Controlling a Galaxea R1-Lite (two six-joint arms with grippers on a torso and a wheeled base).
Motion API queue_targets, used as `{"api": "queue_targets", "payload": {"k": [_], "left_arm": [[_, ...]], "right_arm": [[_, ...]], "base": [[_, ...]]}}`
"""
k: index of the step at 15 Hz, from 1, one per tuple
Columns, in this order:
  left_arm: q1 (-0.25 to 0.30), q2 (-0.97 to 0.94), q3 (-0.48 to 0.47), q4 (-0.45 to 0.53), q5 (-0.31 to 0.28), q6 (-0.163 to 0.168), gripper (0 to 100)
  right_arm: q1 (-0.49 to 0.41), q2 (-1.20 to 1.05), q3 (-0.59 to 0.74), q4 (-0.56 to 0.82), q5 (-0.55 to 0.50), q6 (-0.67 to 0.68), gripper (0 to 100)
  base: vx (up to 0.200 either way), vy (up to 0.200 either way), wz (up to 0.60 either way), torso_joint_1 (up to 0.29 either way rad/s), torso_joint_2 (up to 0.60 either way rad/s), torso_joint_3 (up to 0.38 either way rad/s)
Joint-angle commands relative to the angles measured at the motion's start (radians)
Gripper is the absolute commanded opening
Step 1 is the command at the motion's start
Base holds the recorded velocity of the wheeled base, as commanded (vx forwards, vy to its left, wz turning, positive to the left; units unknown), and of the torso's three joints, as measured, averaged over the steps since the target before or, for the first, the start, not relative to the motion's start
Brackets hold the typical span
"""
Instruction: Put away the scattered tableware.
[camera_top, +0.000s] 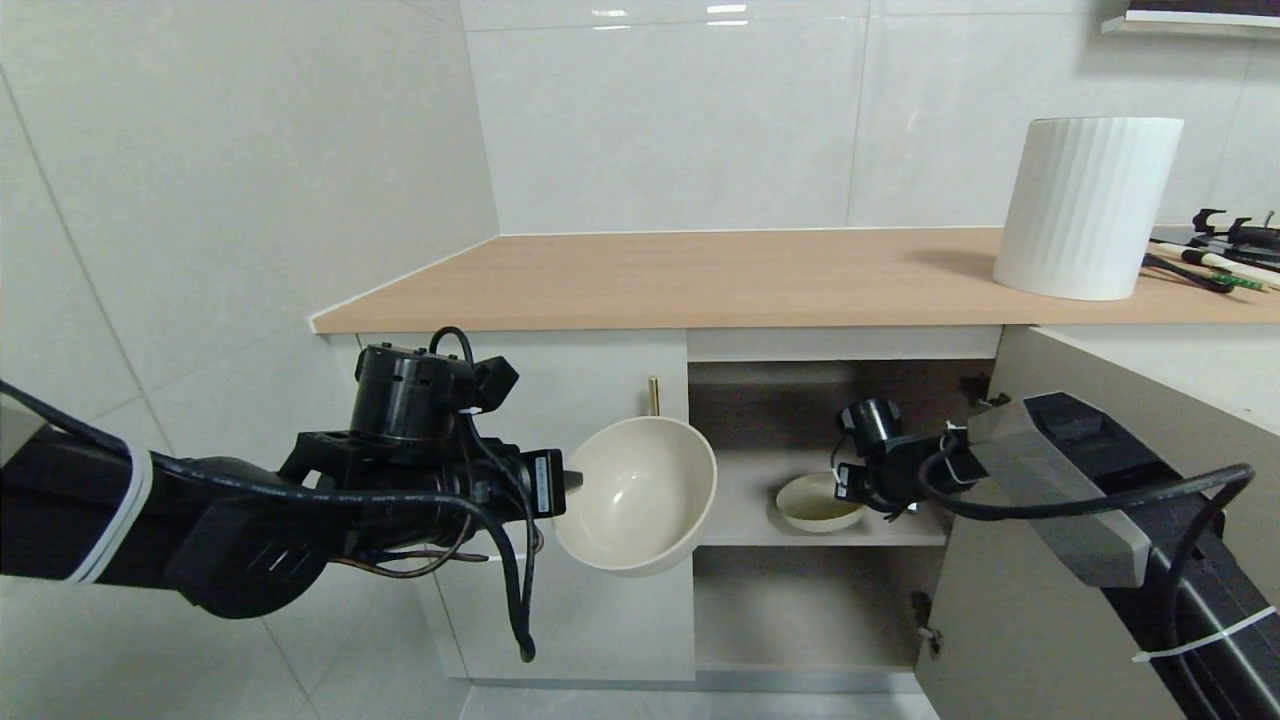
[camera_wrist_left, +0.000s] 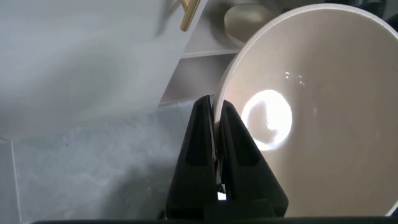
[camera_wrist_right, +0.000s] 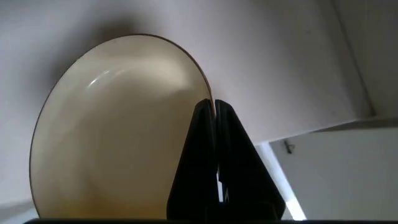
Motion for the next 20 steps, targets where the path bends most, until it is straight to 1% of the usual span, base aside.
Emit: {"api": "queue_targets", "payload": {"k": [1,4,5,11,15,17,20], "left_arm": [[0.0,0.012,0.0,0.0,0.002,-0.001,0],[0.0,0.013,-0.002,0.0,0.011,-0.001,0],[0.0,0.013,-0.002,0.0,0.011,0.001,0],[-0.006,0.027,-0.002,0.0,0.012,0.001,0],[-0.006,0.038,0.003,-0.036,0.014,0.001,0],[-0.006,0.038,0.003,-0.034,0.016,0.001,0],[-0.008,0.038,0.003,-0.036,0.016,-0.001,0]], "right_arm": [[-0.01,0.058,-0.039,-0.001,-0.02,-0.005,0],[-0.01,0.121,-0.125,0.005,-0.079,-0.012,0],[-0.01,0.128,-0.134,0.007,-0.082,-0.012,0],[-0.01,0.133,-0.134,0.009,-0.083,-0.012,0],[-0.003,0.131,-0.134,0.002,-0.083,-0.012,0],[-0.002,0.13,-0.134,0.002,-0.082,-0.011,0],[0.024,0.128,-0.134,-0.002,-0.082,-0.011,0]], "base": [[0.0,0.0,0.0,0.0,0.0,0.0],[0.0,0.0,0.0,0.0,0.0,0.0],[0.0,0.0,0.0,0.0,0.0,0.0],[0.0,0.0,0.0,0.0,0.0,0.0],[0.0,0.0,0.0,0.0,0.0,0.0],[0.0,0.0,0.0,0.0,0.0,0.0],[0.0,0.0,0.0,0.0,0.0,0.0]]}}
